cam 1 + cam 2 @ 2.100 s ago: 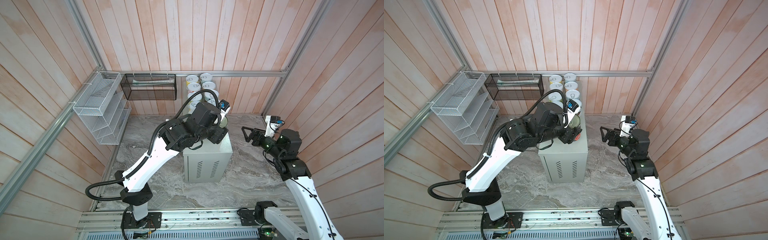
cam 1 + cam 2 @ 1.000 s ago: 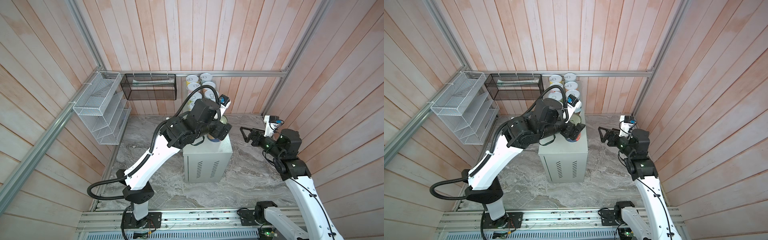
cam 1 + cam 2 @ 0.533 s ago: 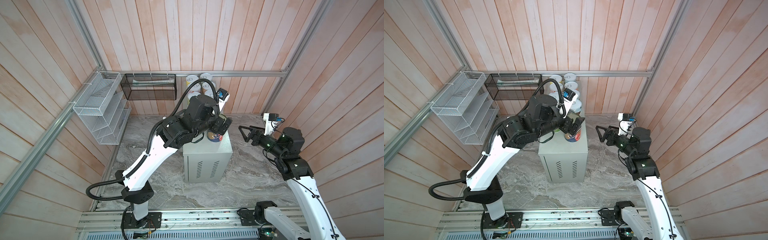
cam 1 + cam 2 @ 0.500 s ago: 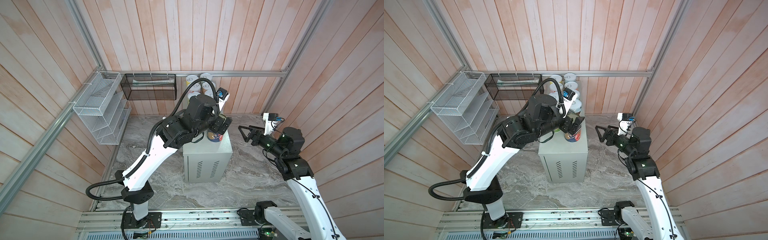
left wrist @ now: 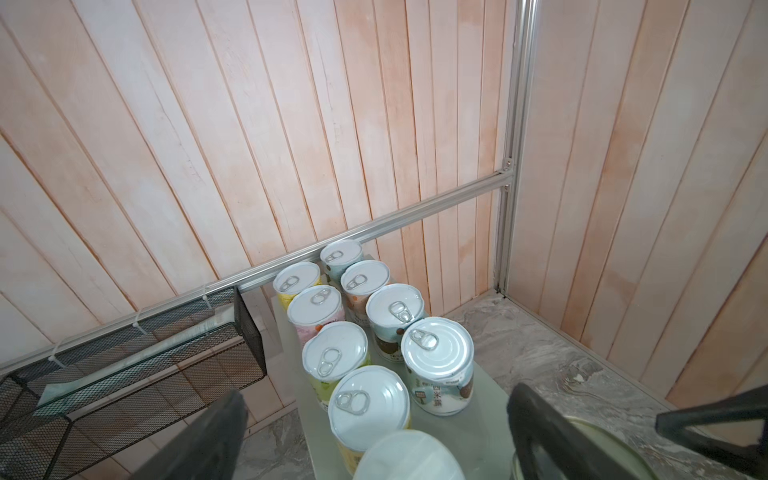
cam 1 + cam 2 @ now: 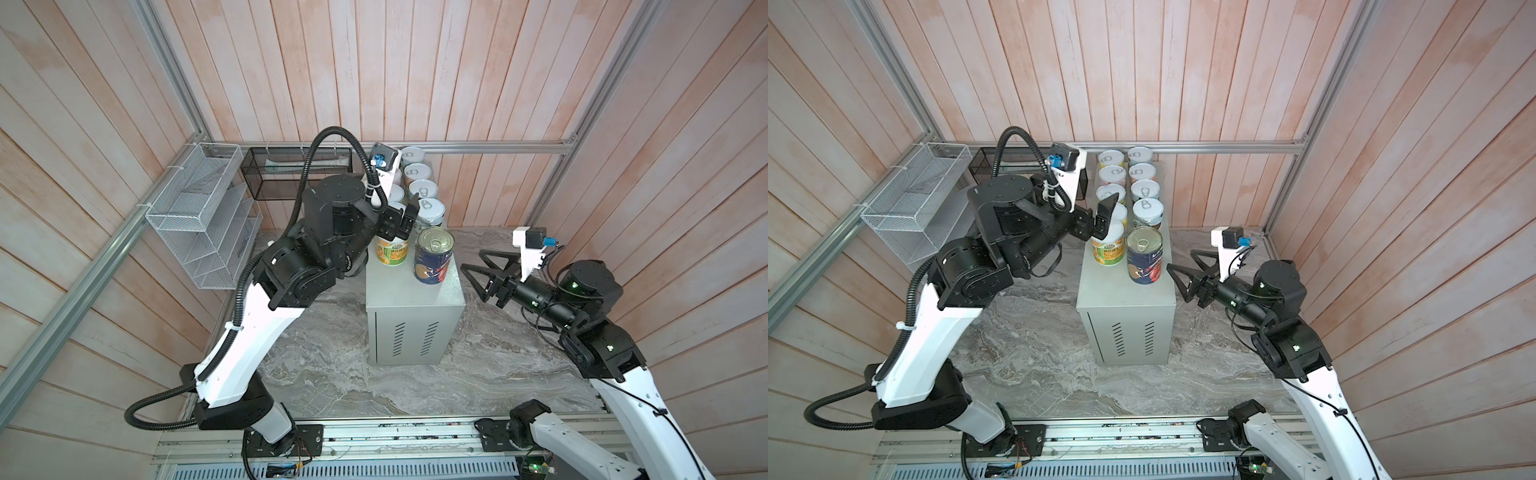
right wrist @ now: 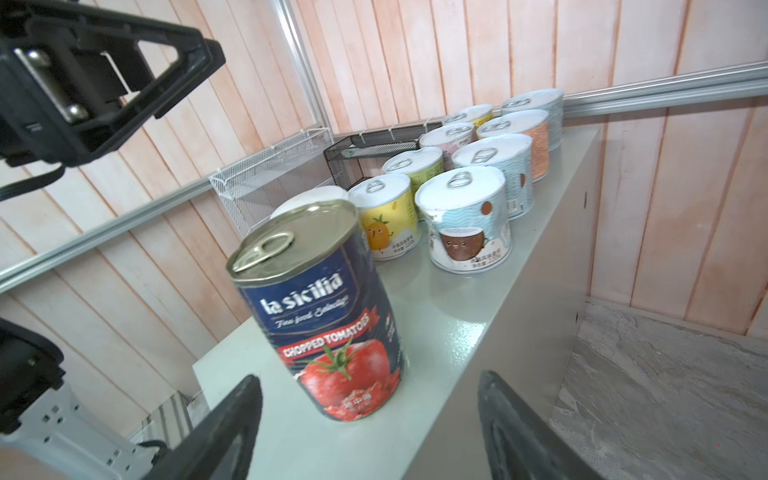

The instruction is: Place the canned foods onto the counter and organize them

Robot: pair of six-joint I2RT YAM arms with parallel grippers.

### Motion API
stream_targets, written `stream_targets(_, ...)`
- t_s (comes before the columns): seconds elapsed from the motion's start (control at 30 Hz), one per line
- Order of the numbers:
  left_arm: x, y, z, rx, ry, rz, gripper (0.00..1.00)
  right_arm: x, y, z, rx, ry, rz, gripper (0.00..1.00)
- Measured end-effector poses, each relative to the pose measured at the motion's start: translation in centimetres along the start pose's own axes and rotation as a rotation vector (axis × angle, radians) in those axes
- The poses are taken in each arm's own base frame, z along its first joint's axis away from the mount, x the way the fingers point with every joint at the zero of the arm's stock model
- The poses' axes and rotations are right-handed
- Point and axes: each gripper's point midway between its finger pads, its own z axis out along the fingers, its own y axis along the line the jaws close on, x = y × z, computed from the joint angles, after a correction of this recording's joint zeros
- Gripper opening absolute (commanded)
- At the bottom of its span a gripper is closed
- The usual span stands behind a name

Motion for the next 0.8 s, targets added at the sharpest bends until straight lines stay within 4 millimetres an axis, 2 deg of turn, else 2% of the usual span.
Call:
stream_targets(0.13, 2.2, 2.4, -1.2, -0.035, 0.02, -0.062, 1.0, 0.9, 1.4, 0.7, -0.041, 0.035, -0.029, 0.81)
stream_targets(0.3, 7.2, 3.9, -2.3, -0.057, 0.074, -0.128, 1.0, 3.0, 2.6, 2.3, -0.063, 0.108, -0.046, 0.81)
stream_targets(0.4, 10.9, 4.6, -2.9, -0.057, 0.113, -0.183, 1.0, 3.8, 2.4, 3.3, -0.048, 0.141, -0.048, 0.8)
stream_targets(0.47, 12.7, 5.4, -3.2, -0.068, 0.131, -0.22, 1.0, 4.1, 1.6, 4.0, -0.008, 0.153, -0.046, 0.8)
stream_targets(0.57, 13.9, 5.6, -3.4, -0.061, 0.138, -0.263, 1.0, 4.5, 0.4, 4.8, 0.05, 0.163, -0.043, 0.8)
stream_targets(0.8, 16.0, 5.3, -2.9, -0.032, 0.164, -0.317, 1.0, 4.7, -0.9, 5.7, 0.111, 0.163, -0.035, 0.79)
